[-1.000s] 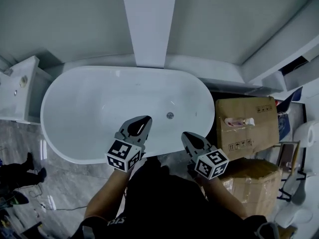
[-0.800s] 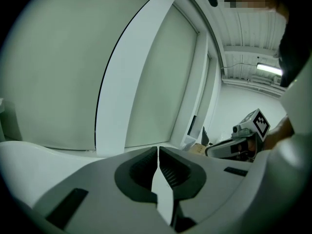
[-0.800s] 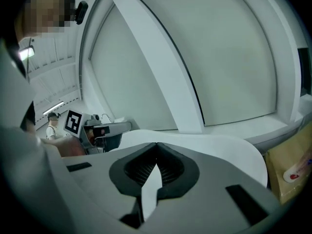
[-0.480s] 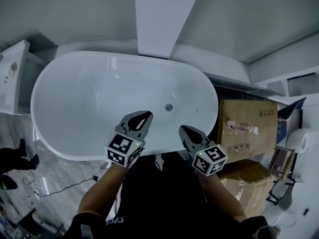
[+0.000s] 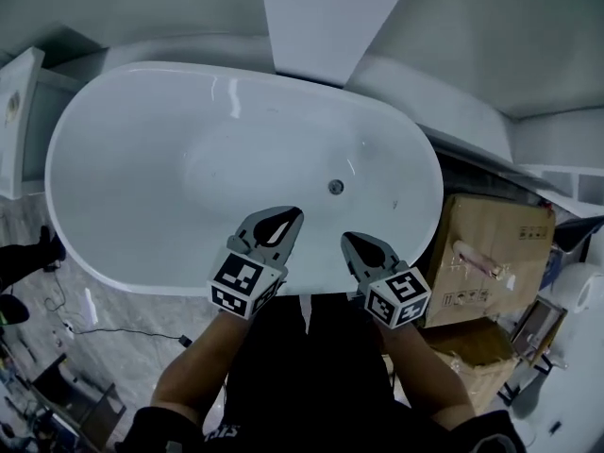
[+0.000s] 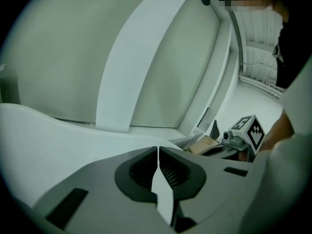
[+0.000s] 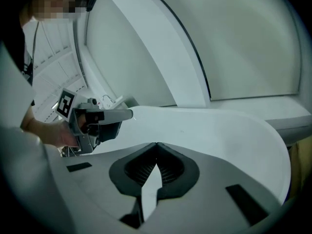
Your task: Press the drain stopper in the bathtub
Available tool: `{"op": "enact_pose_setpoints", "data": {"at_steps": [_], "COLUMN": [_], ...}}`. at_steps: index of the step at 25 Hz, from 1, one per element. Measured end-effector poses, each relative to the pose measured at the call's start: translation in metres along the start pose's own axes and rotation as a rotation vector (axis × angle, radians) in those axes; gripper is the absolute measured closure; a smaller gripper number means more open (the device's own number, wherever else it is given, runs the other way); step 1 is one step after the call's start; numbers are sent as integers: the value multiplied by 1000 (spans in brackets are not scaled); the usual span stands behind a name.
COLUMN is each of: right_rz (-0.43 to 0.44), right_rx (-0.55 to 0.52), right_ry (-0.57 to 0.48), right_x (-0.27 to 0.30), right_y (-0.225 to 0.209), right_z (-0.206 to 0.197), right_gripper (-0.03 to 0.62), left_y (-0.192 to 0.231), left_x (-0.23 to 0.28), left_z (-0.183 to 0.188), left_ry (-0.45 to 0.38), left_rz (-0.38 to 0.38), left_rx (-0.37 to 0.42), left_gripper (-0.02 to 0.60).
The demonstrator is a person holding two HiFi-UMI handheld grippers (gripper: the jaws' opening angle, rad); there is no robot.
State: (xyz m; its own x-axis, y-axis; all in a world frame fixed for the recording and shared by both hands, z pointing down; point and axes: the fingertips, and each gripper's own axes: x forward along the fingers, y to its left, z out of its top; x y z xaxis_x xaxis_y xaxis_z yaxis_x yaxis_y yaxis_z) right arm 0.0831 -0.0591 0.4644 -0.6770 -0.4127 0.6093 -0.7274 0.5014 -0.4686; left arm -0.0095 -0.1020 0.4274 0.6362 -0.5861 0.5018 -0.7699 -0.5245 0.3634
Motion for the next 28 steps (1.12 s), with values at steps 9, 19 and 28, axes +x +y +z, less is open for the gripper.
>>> {"op": "enact_pose_setpoints", "data": {"at_steps": [9, 19, 28], "right_rz": [4, -36, -65], "right_rx": [26, -16, -55], "right_ry": [88, 182, 276], "right_x": [93, 182, 262], "right_y": [-75, -170, -236], "right_z": [-85, -182, -260], "right_gripper": [580, 580, 580], "left_y": [58, 90, 115], "left_x": [74, 159, 224], "left_z": [-87, -194, -291], "left_ry": [62, 142, 217], "left_rz": [31, -9, -46], "left_rx": [-51, -63, -87], "left_gripper": [555, 555, 557]}}
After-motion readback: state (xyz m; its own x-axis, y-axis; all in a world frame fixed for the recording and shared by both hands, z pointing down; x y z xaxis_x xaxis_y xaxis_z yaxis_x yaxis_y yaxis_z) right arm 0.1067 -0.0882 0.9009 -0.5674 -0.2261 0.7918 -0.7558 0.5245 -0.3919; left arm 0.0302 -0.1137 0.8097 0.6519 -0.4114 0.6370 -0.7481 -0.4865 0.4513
